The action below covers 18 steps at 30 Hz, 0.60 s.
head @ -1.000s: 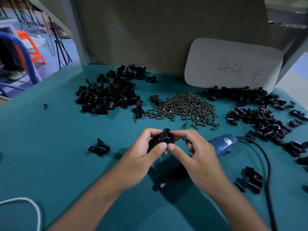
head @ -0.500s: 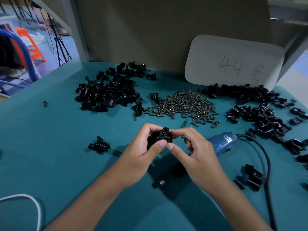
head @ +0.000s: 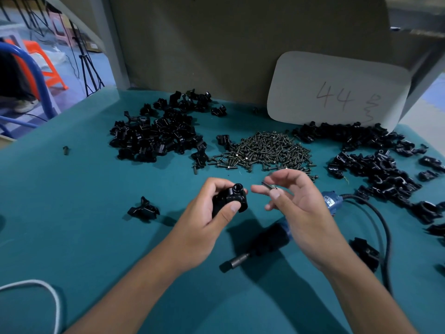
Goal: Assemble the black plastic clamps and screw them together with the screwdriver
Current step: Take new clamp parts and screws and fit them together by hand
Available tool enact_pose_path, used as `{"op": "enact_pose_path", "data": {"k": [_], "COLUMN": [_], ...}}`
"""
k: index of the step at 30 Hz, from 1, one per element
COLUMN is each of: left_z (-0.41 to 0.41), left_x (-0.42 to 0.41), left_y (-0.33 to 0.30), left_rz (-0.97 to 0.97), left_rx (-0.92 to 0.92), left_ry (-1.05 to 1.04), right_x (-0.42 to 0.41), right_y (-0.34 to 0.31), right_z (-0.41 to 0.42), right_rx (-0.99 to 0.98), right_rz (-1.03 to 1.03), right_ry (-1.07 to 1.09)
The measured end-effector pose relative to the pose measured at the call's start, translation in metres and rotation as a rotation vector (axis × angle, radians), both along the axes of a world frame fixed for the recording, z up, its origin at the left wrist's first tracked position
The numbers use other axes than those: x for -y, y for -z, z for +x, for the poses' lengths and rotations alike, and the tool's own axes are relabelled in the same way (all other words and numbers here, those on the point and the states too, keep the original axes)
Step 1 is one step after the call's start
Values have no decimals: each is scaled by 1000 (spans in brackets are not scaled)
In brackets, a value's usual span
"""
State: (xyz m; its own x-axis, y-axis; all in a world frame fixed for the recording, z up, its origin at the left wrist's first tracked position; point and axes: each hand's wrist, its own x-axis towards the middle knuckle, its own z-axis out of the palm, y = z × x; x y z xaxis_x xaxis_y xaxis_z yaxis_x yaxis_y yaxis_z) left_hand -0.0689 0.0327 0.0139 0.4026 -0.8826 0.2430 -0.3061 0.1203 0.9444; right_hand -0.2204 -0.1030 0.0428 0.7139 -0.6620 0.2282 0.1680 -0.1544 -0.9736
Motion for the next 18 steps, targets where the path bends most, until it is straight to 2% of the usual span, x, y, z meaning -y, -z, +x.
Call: {"op": "enact_pose_path", "data": {"k": [11,18], "left_z": [-5,-5], "left_x": [-3,-4], "left_y": [-3,-5], "left_rz": [-15,8], "left_rx": [38,39], "left_ry": [3,4], "right_x": [-13,-17], "right_y": [-3,0], "right_z": [4,3], "right_rx": [41,-14], "right_rz": [-65,-255], "right_ry": [3,61]}}
